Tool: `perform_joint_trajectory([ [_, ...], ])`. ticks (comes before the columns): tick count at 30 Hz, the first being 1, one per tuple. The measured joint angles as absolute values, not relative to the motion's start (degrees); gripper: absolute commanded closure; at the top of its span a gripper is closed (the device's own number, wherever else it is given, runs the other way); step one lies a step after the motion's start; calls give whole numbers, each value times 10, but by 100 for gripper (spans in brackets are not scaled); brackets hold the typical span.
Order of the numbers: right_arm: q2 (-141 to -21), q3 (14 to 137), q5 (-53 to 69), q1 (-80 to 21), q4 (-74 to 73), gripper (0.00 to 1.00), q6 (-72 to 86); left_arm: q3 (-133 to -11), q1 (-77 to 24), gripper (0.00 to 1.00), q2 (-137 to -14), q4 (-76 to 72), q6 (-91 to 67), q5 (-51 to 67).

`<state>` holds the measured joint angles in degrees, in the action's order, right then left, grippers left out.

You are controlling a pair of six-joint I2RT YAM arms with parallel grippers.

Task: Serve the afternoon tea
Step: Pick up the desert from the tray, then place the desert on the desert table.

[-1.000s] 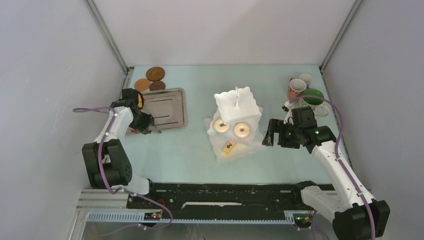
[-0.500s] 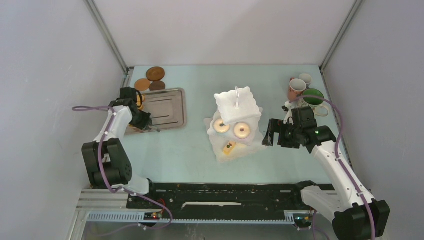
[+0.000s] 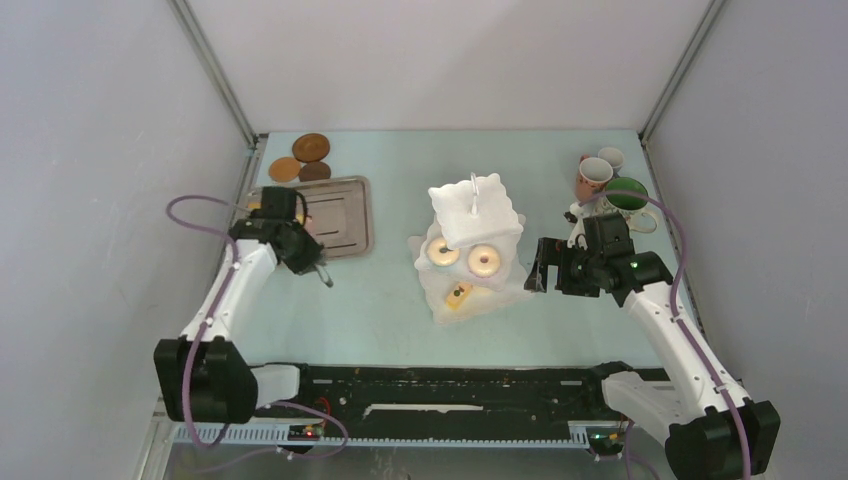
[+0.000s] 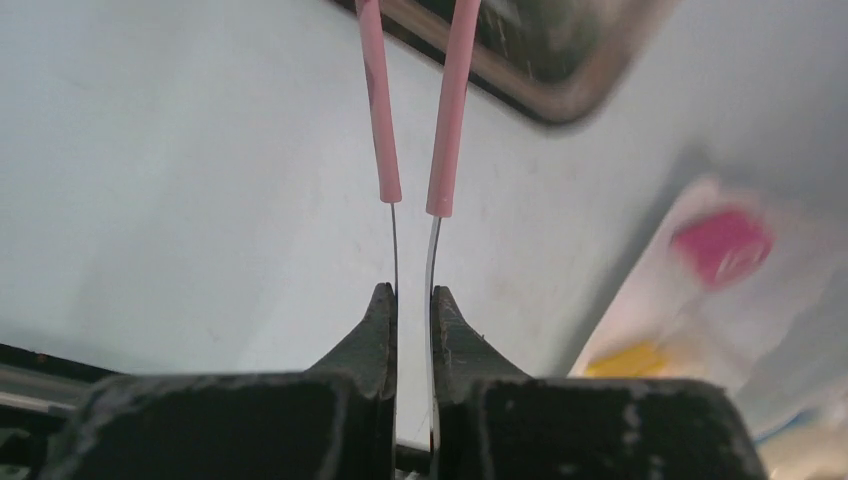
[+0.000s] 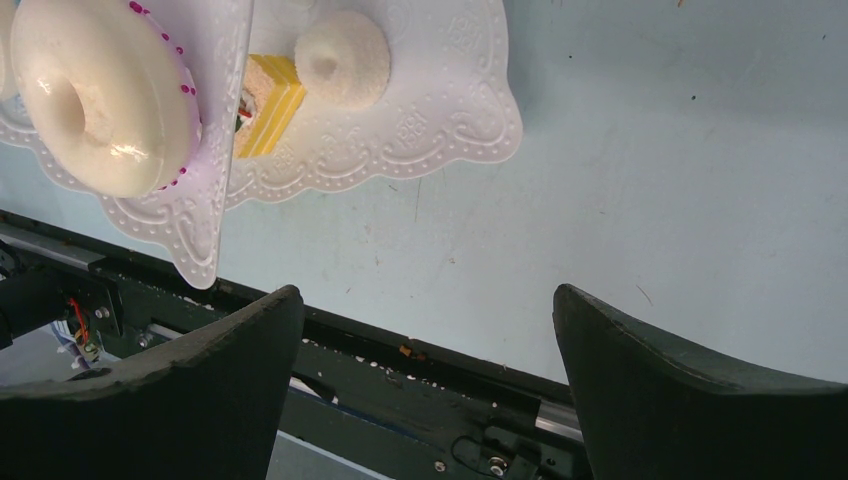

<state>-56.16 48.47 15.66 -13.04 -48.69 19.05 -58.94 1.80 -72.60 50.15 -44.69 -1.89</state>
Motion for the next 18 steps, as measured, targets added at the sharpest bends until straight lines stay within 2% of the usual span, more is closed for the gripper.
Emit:
perform_joint_trajectory([
  [12, -540, 485, 156, -100, -483, 3, 190, -427, -276, 98, -549, 505, -340, 96],
  [18, -530, 485, 157, -100, -482, 3, 190, -421, -365, 98, -555, 476, -340, 102],
])
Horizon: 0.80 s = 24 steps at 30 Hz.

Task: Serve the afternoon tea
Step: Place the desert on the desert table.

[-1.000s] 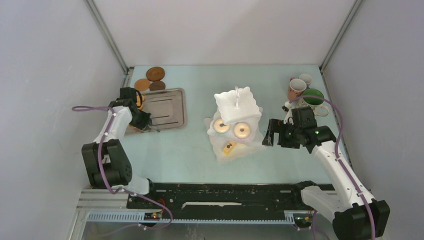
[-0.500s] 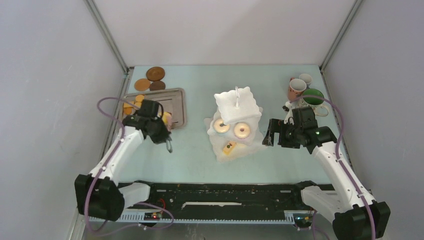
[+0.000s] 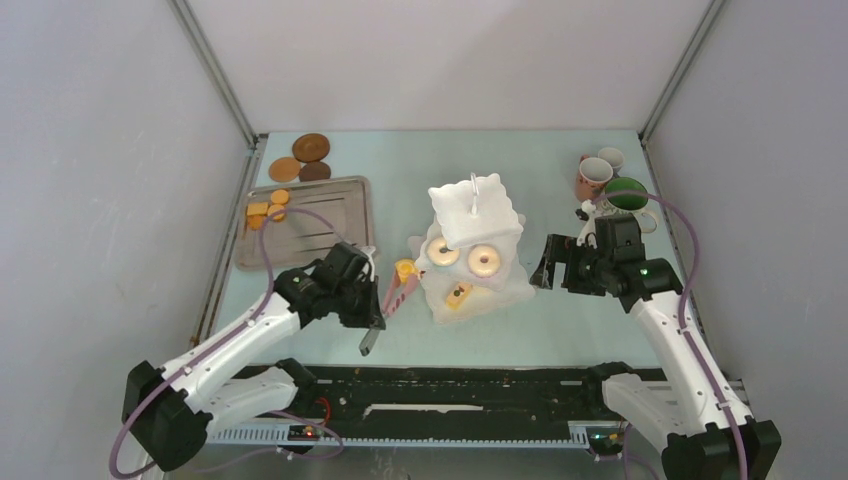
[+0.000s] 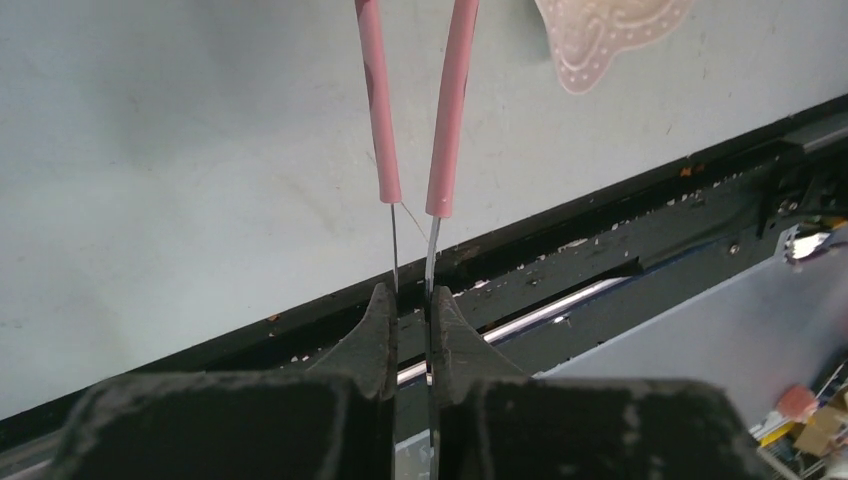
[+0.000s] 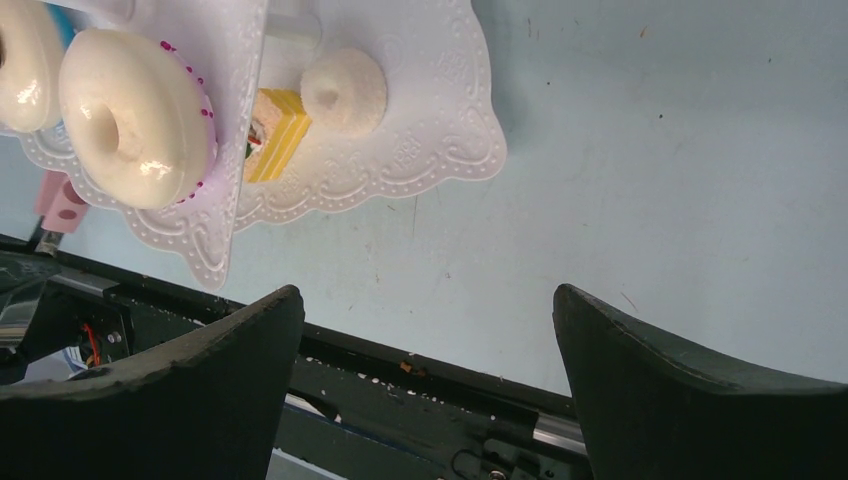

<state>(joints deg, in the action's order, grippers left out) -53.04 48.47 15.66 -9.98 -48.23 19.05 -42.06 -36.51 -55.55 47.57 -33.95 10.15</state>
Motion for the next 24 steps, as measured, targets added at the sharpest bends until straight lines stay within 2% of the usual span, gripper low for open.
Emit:
perform_joint_trajectory([
  [7, -526, 485, 156, -100, -482, 3, 190, -436, -423, 98, -607, 453, -340, 91],
  [24, -524, 485, 156, -107, -482, 3, 190, -466, -432, 94, -675, 379, -344, 115],
])
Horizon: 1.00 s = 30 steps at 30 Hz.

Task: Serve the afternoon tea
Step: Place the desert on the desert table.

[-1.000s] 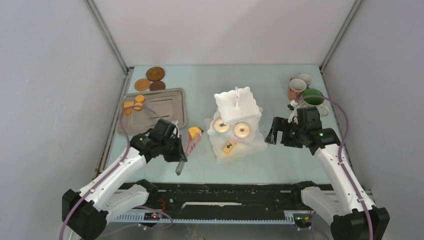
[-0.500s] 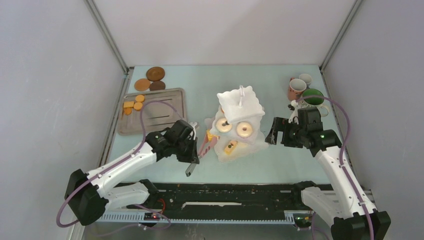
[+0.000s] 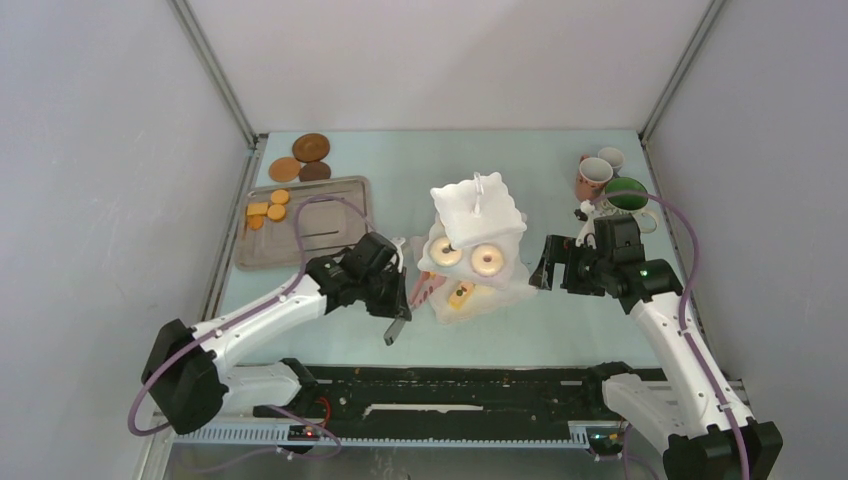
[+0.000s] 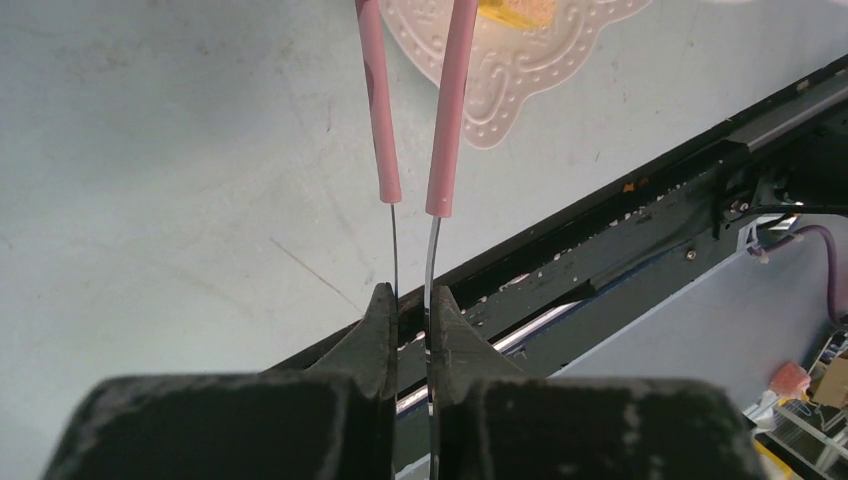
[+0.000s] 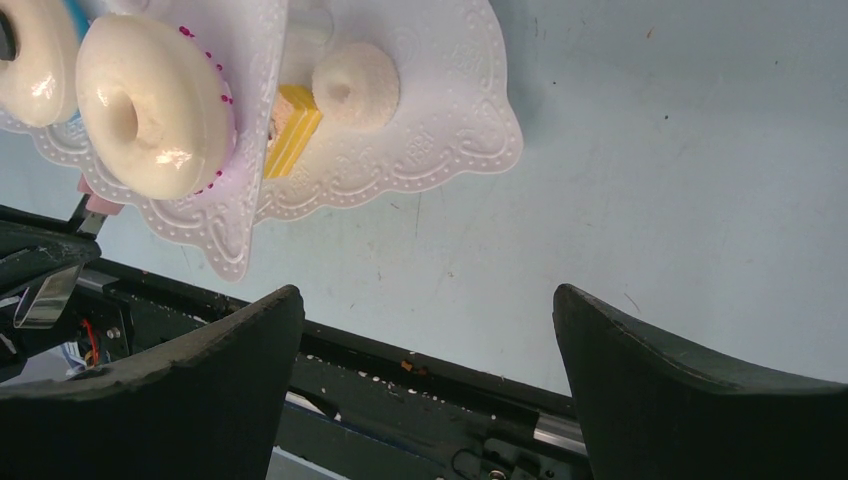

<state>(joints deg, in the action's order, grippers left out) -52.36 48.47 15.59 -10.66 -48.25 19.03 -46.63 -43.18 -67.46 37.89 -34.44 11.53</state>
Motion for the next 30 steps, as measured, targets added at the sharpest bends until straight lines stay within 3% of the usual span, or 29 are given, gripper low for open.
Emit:
perform_joint_trajectory([
  [17, -524, 485, 156, -107, -483, 3, 190, -476, -433, 72, -740, 346, -331, 127],
  [30, -525, 485, 156, -108, -482, 3, 190, -501, -433, 65, -736, 383, -314, 115],
])
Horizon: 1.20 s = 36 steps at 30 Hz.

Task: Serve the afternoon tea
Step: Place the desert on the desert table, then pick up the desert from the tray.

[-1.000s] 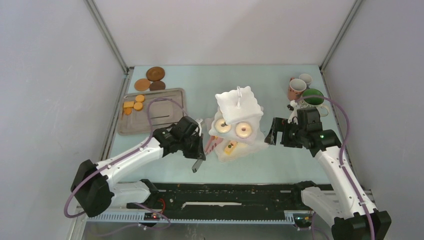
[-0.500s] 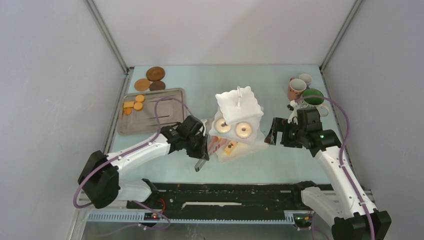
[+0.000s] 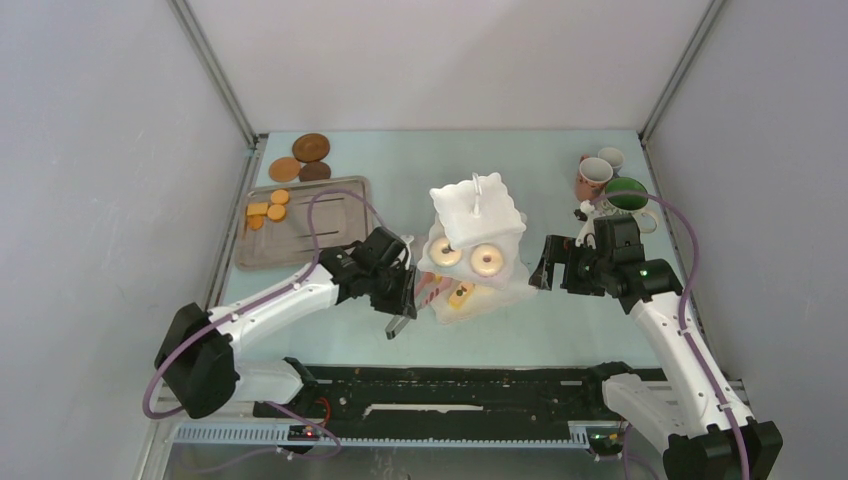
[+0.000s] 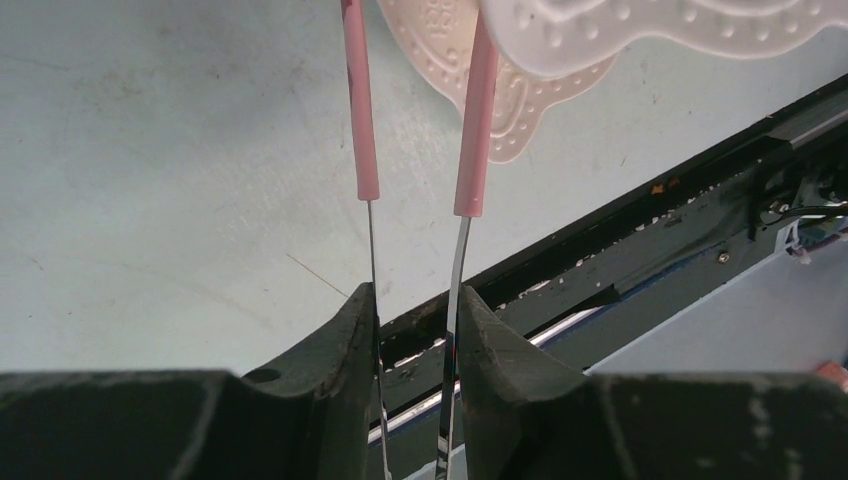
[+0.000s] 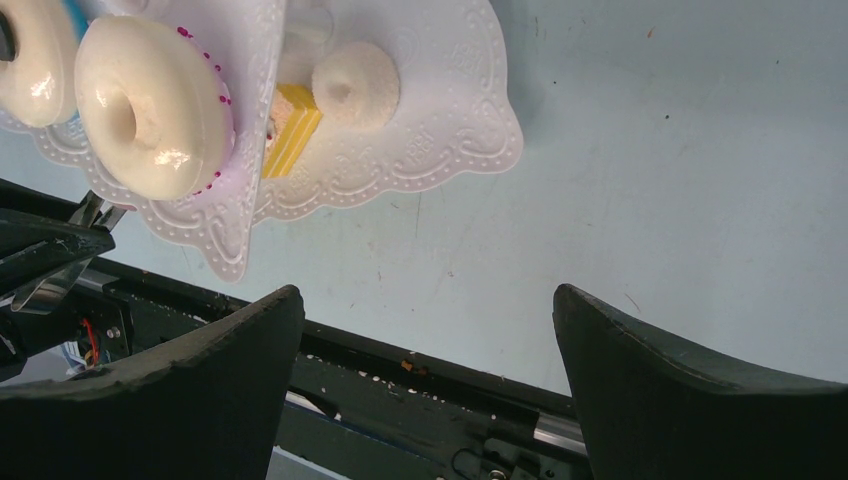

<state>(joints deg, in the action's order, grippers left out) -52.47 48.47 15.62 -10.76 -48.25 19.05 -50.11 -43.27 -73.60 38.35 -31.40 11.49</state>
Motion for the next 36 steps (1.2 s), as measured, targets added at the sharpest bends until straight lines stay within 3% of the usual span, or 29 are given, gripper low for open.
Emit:
perform_joint_trajectory([
  [25, -525, 485, 156, -110, -482, 3, 190, -522, -425, 63, -667, 469, -295, 73],
  [36, -525, 485, 156, -110, -482, 3, 190, -556, -211, 62, -583, 613, -294, 40],
])
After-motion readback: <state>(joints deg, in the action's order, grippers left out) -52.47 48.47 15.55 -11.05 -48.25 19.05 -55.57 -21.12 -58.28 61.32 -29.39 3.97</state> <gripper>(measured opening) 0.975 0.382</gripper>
